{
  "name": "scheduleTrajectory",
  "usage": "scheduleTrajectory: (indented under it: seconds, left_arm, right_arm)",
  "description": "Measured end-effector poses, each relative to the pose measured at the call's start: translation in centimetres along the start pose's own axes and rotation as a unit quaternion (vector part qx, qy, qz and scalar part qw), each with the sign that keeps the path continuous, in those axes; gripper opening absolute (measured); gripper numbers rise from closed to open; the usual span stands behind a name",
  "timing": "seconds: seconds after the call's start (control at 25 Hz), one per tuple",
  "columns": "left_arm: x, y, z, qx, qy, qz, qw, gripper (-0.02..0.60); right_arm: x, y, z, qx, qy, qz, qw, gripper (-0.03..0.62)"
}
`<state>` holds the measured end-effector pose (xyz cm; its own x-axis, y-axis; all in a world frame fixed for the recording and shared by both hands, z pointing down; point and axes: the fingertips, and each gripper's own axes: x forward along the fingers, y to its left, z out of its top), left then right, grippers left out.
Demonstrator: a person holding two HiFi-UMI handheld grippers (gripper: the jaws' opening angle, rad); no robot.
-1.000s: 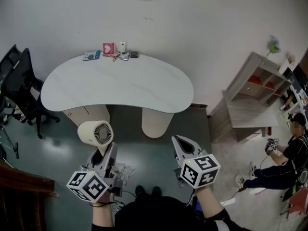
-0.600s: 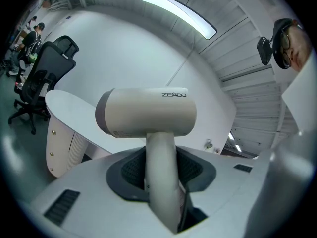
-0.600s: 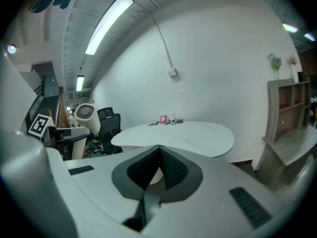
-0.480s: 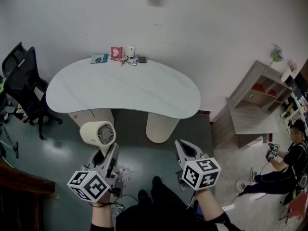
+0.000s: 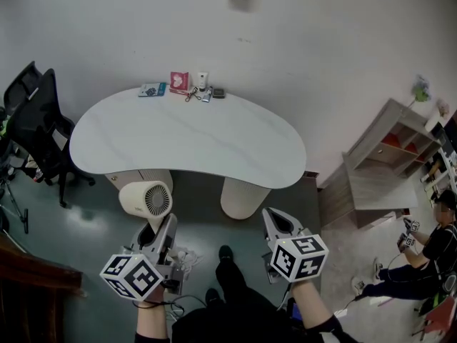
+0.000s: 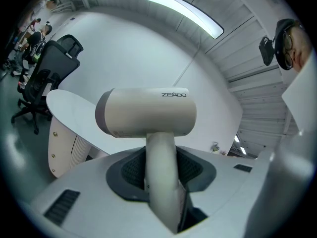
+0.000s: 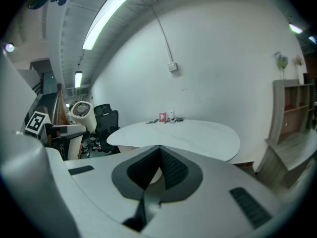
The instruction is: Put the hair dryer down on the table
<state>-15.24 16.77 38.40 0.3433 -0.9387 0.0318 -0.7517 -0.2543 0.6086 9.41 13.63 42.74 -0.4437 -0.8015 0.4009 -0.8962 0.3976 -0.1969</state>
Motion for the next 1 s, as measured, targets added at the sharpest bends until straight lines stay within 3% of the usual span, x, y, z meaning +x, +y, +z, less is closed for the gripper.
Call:
scheduleTrajectory:
  seconds: [1.0]
  left_arm:
    - [17.2, 3.8, 5.3, -0.015, -0.017, 0.052, 0.9984, 0.155]
  right_arm:
    - [16.8, -9.2, 8.5, 0.006, 0.022, 0.044, 0.999, 0.002]
